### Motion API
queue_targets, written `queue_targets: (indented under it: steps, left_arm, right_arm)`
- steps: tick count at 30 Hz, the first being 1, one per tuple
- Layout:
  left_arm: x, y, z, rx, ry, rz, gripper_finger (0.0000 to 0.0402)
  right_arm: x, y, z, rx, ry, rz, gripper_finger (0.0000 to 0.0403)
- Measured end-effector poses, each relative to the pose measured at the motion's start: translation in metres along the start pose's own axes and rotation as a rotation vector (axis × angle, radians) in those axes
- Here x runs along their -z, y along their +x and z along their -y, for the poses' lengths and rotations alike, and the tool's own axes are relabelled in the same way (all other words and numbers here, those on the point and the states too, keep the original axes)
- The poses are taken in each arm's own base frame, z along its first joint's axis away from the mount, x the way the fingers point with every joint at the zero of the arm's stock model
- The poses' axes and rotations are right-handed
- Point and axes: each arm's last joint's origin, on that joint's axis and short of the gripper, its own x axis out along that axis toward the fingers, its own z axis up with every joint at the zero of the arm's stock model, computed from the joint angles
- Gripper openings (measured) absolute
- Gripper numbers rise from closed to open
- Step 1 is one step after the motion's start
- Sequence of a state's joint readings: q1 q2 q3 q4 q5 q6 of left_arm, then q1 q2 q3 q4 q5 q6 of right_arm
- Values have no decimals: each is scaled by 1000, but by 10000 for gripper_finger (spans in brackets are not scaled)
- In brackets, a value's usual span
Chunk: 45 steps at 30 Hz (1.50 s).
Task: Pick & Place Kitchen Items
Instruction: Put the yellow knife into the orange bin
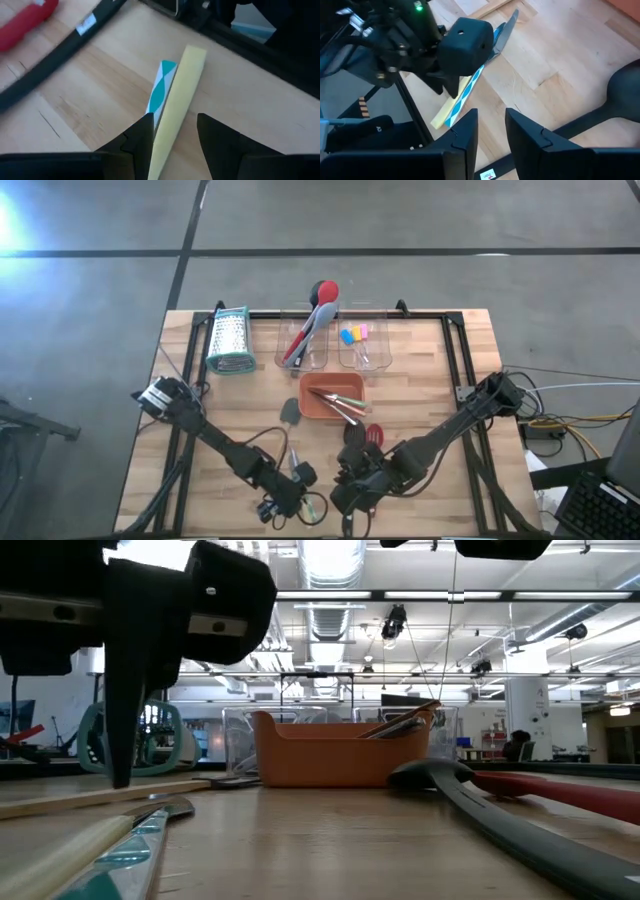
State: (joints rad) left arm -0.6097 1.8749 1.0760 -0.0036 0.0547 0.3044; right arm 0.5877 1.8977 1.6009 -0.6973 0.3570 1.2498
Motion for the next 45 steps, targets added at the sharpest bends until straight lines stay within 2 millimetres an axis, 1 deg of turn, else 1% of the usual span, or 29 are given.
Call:
queue_targets:
  steps: [2,8,10,14,19,28,33,38,45]
  left_arm:
    - [4,5,0,5,-13,-19,156]
    - [19,27,3,29,-17,-65,156]
    - [21,30,4,33,-25,-71,156]
    - [19,27,3,33,-32,-67,154]
    - [15,21,3,47,-32,-46,153]
    - [21,21,5,95,-55,-103,138]
    - [22,21,6,102,-61,-117,113]
    - [23,20,6,102,-53,-119,52]
    - [23,20,6,102,-14,-118,51]
  right_arm:
    - [0,-2,0,-4,-19,0,88]
    - [-6,-14,-4,-36,-41,11,80]
    - [-9,-19,-4,-48,-46,18,79]
    - [-13,-27,-6,-65,-55,34,82]
    - [-14,-31,-7,-73,-52,38,83]
    - [-18,-37,-6,-87,-44,46,68]
    - [-18,-37,-6,-88,-44,46,72]
    - [-18,-37,-7,-90,-43,47,79]
    - [-18,-37,-7,-90,-43,47,72]
